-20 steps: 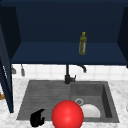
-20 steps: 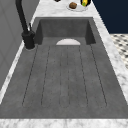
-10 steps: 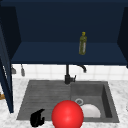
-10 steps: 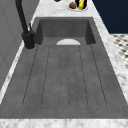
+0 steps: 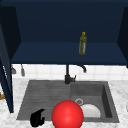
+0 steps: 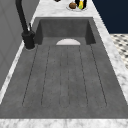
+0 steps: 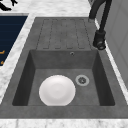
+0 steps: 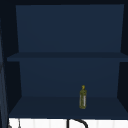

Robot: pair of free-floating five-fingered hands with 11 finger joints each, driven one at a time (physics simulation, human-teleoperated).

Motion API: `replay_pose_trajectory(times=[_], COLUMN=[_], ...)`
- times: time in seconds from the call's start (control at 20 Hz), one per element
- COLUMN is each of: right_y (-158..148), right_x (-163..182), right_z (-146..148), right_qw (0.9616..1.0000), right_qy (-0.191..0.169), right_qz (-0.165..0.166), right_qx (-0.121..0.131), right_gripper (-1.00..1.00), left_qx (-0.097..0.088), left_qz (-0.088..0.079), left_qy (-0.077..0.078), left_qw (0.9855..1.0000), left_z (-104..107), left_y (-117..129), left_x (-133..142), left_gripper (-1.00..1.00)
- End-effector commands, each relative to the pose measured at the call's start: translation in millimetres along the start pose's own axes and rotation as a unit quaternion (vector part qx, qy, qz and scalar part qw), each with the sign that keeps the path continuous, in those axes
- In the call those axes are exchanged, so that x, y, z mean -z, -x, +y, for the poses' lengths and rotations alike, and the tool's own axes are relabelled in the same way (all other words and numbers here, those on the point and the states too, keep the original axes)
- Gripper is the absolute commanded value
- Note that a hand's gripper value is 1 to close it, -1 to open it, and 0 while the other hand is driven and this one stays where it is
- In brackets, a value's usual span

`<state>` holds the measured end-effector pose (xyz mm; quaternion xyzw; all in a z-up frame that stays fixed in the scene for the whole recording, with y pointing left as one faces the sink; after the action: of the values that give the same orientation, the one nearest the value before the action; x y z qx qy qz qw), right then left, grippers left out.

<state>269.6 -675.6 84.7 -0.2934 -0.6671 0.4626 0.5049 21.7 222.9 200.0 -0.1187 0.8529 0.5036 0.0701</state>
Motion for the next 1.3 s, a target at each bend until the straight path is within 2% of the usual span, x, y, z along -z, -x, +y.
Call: replay_pose_trajectory(times=[0.0, 0.05, 0.1, 0.15, 0.2, 0.25, 0.55, 0.65, 0.8, 0.9, 0.95, 1.0, 1.25], right_y=[0.8, 1.0, -0.4, -1.0, -6.6, -10.2, -24.4, -28.8, -47.9, -61.6, -71.4, -76.1, -116.6], right_x=[-0.1, -0.3, -12.4, -13.5, -5.3, -6.9, -7.2, -7.4, -4.8, -7.9, -2.3, -6.0, -12.4], right_z=[1.9, 0.8, -1.9, -7.5, -16.0, -23.2, -60.6, -68.9, -77.0, -82.0, -81.5, -81.1, -82.5], right_qw=[1.0000, 1.0000, 0.9998, 0.9996, 0.9993, 0.9995, 0.9994, 0.9988, 0.9983, 0.9988, 0.9994, 0.9995, 0.9986], right_qy=[0.000, 0.000, 0.021, 0.026, 0.036, 0.032, 0.006, 0.015, 0.018, 0.025, 0.008, 0.017, 0.009], right_qz=[0.000, 0.000, 0.002, 0.001, 0.000, -0.003, 0.003, -0.004, 0.002, 0.010, 0.011, 0.012, 0.026], right_qx=[0.000, 0.001, -0.002, 0.008, 0.003, -0.008, -0.034, -0.047, -0.056, -0.041, -0.031, -0.026, -0.046], right_gripper=[1.00, -1.00, -1.00, -1.00, -1.00, -1.00, -1.00, -1.00, -1.00, -1.00, -1.00, -1.00, -1.00], left_qx=[0.000, 0.000, 0.000, 0.000, 0.000, 0.000, 0.000, 0.000, 0.000, 0.000, 0.000, 0.000, 0.000], left_qz=[0.000, 0.000, 0.000, 0.000, 0.000, 0.000, 0.000, 0.000, 0.000, 0.000, 0.000, 0.000, 0.000], left_qy=[0.000, 0.000, 0.000, 0.000, 0.000, 0.000, 0.000, 0.000, 0.000, 0.000, 0.000, 0.000, 0.000], left_qw=[1.0000, 1.0000, 1.0000, 1.0000, 1.0000, 1.0000, 1.0000, 1.0000, 1.0000, 1.0000, 1.0000, 1.0000, 1.0000], left_z=[0.0, 0.0, 0.0, 0.0, 0.0, 0.0, 0.0, 0.0, 0.0, 0.0, 0.0, 0.0, 0.0], left_y=[0.0, 0.0, 0.0, 0.0, 0.0, 0.0, 0.0, 0.0, 0.0, 0.0, 0.0, 0.0, 0.0], left_x=[0.0, 0.0, 0.0, 0.0, 0.0, 0.0, 0.0, 0.0, 0.0, 0.0, 0.0, 0.0, 0.0], left_gripper=[0.00, 0.00, 0.00, 0.00, 0.00, 0.00, 0.00, 0.00, 0.00, 0.00, 0.00, 0.00, 0.00])
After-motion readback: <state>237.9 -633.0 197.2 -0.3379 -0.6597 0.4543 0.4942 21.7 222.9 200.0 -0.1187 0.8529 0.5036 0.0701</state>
